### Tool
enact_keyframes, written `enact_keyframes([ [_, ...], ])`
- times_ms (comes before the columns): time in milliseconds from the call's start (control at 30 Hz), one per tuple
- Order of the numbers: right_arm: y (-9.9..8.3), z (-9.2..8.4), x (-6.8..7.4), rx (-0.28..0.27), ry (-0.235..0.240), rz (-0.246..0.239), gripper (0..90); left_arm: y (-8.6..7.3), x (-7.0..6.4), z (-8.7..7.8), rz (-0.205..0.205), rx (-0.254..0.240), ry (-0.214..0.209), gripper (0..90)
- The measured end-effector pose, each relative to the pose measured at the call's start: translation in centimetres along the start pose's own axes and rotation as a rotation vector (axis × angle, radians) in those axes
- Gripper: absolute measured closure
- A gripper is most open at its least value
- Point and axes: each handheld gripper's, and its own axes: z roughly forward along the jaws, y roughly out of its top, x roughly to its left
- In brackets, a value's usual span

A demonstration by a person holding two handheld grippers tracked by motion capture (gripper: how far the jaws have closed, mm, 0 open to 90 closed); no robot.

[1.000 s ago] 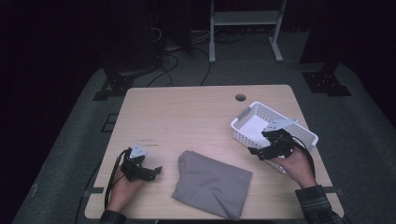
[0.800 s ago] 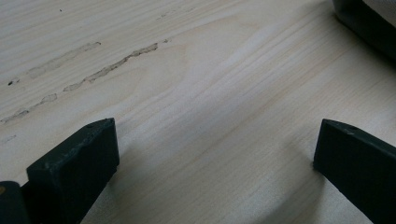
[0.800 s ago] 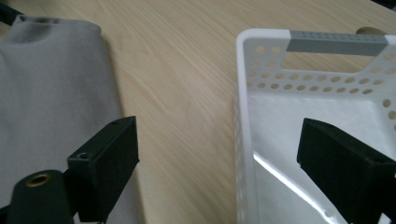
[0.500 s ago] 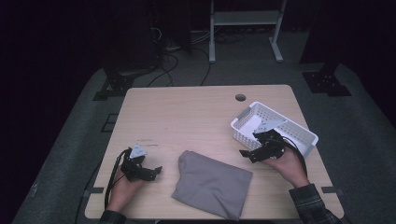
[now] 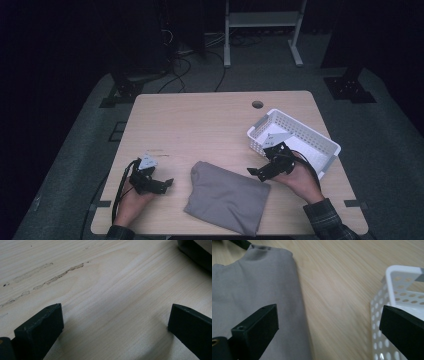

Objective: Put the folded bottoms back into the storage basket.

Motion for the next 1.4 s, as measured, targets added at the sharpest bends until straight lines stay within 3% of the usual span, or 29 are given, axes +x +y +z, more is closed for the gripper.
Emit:
enact_keyframes([
  [533,0.5,1.1,1.4,-0.007,0.043,-0.021,0.0,0.0,0.0,0.0,0.0,0.0,0.0,0.0],
  [1400,0.7,4.7,4.4,0.035,0.096,-0.054,0.0,0.0,0.0,0.0,0.0,0.0,-0.001,0.0],
])
